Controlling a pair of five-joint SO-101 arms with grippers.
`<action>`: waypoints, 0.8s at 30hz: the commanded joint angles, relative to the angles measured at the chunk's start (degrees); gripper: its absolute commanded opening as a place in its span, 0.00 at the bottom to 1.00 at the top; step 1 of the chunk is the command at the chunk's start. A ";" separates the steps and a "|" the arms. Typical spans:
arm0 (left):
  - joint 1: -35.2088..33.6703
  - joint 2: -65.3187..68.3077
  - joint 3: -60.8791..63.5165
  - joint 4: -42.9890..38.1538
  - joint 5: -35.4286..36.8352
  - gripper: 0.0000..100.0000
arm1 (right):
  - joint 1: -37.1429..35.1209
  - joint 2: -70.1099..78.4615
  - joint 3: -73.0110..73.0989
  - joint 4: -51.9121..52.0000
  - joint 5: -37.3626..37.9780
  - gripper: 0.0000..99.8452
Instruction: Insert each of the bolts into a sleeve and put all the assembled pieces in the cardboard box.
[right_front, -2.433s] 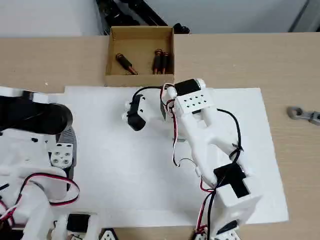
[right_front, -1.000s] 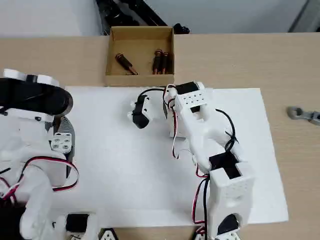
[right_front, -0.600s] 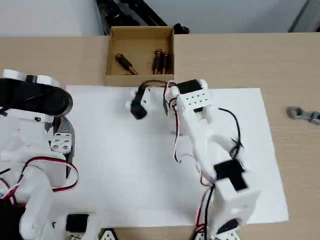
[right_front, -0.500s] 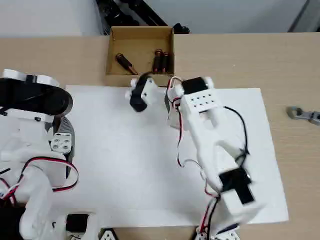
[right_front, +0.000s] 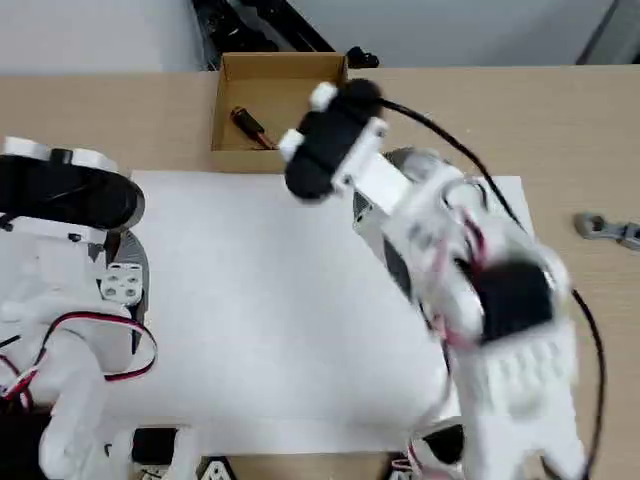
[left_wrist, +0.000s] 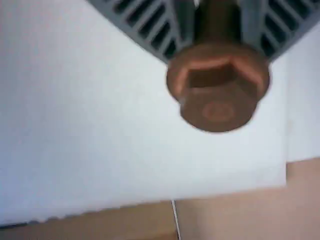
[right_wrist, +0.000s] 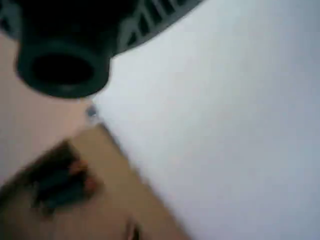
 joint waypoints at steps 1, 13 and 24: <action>0.18 0.35 -0.31 -4.13 -0.18 0.01 | -1.19 -8.04 -0.35 -1.71 -11.69 0.00; 0.44 4.31 -0.22 -10.37 -0.09 0.01 | -7.43 -11.03 -0.26 -2.42 -26.20 0.00; 14.77 10.73 -0.57 -19.16 0.00 0.01 | -9.19 -10.95 2.20 -1.98 -26.55 0.00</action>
